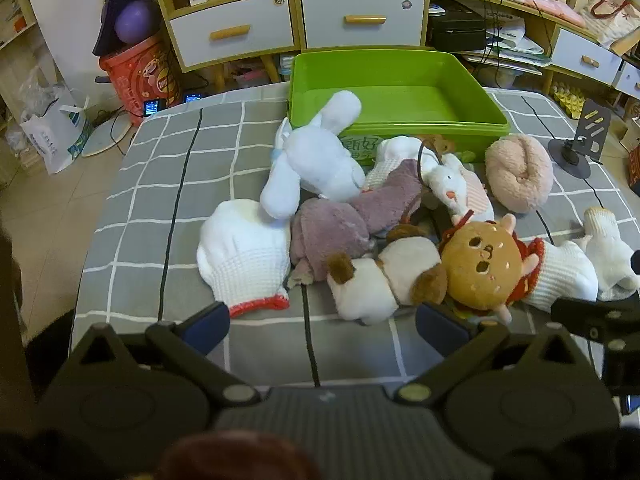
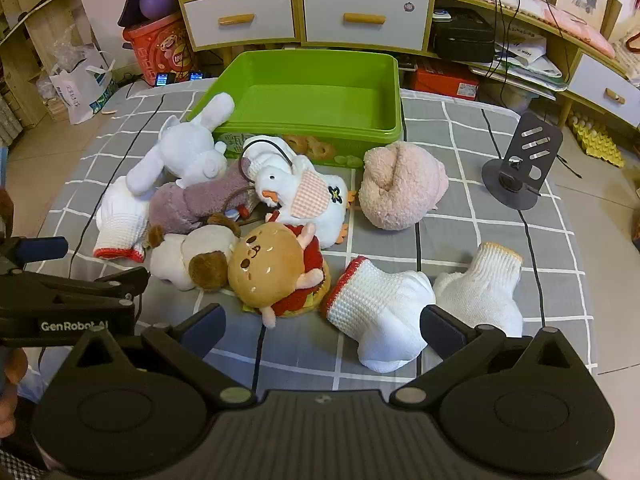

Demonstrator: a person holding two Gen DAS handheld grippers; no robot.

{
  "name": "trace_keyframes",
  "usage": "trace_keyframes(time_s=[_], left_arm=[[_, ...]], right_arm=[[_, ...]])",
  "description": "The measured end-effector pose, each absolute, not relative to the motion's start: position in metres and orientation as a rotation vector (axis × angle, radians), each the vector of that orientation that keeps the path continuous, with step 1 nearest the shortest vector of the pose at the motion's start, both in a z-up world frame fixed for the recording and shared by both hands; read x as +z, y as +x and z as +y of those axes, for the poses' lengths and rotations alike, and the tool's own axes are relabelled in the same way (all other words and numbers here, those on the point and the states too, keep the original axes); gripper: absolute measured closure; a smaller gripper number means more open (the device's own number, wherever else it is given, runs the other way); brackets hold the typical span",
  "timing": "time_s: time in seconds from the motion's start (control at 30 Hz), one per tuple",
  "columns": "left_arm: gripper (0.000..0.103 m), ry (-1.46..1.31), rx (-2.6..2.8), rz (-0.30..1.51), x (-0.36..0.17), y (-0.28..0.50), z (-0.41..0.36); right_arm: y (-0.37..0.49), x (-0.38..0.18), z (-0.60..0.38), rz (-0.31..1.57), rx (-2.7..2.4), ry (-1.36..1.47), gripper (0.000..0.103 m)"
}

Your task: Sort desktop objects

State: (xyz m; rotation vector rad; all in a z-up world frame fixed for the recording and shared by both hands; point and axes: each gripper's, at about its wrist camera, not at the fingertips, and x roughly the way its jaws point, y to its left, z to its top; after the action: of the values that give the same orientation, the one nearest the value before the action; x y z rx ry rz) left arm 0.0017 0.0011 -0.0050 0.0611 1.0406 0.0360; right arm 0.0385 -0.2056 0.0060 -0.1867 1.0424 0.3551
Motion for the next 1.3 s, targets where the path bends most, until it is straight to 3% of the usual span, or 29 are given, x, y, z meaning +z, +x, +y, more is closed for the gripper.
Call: trace_keyframes(time_s=[1.3], left_arm=[[0.000,0.048,0.061,1.060,-0.0082,0.0046,0.0113]], right_arm=[[0.0394,0.0028,-0.2080,1.046,0.352,-0.192,0.000]])
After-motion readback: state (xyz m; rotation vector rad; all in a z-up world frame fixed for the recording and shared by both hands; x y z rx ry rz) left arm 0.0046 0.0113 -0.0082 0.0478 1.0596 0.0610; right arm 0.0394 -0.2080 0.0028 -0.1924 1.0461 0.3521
